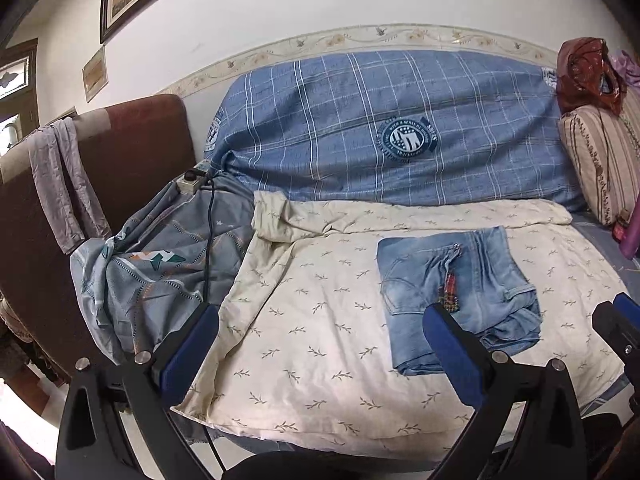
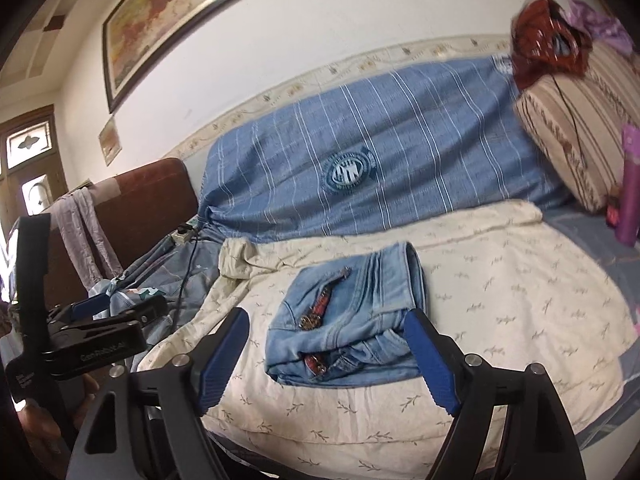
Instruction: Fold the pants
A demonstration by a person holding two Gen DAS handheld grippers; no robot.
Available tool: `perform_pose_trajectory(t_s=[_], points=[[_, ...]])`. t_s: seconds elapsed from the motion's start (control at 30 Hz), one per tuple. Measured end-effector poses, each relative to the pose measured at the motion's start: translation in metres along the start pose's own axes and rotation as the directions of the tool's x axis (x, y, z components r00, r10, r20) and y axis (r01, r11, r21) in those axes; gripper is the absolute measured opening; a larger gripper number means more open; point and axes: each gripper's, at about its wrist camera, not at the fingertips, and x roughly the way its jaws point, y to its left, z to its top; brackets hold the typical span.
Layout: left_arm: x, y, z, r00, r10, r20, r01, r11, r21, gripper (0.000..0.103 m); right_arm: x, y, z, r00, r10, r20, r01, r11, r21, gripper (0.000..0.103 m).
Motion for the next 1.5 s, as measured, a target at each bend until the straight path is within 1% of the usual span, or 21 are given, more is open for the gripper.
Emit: perform_pose_trajectory(t_s=[0.17, 0.33, 0.57, 0.8, 1.1, 1.3, 1.5], points=[[0.014, -0.006, -0.004, 0.999, 0.011, -0.034, -0.010, 1.000, 0.015, 0.102, 0.014, -0.015, -0.007, 0.999, -0.023, -0.025, 0.024, 0.999, 0.031, 0.082], [0.018, -0.009, -0.007, 0.999, 0.012, -0.034, -0.011, 1.000, 0.023, 0.102, 0.016, -0.016, -0.009, 0.999, -0.046, -0.019, 0.046, 0.999, 0.009, 0.082], [0.018, -0.004, -0.008, 1.000, 0.016, -0.022, -0.016, 1.000, 0.002, 0.102, 0.012, -0.010, -0.009, 0.998, -0.053, 0.018, 0.054, 0.998, -0.024, 0.082], [0.016, 0.003, -0.008, 1.000, 0.011, -0.017, -0.011, 1.000, -0.010, 0.102, 0.011, 0.008, -0.010, 0.999, -0.047, 0.025, 0.049, 0.996, -0.079, 0.082], [0.012, 0.017, -0.007, 1.000, 0.021, -0.012, -0.021, 0.999, -0.047, 0.102, 0.006, 0.028, -0.007, 0.999, -0.033, 0.041, 0.037, 0.992, -0.118, 0.082], [0.009, 0.023, -0.007, 0.999, 0.035, 0.001, -0.035, 0.998, -0.052, 0.102, 0.006, 0.033, -0.004, 0.999, -0.028, 0.040, 0.033, 0.992, -0.119, 0.082], [0.006, 0.026, -0.006, 1.000, 0.029, 0.003, -0.029, 0.998, -0.059, 0.102, 0.005, 0.039, -0.003, 0.998, -0.038, 0.041, 0.043, 0.991, -0.130, 0.082]])
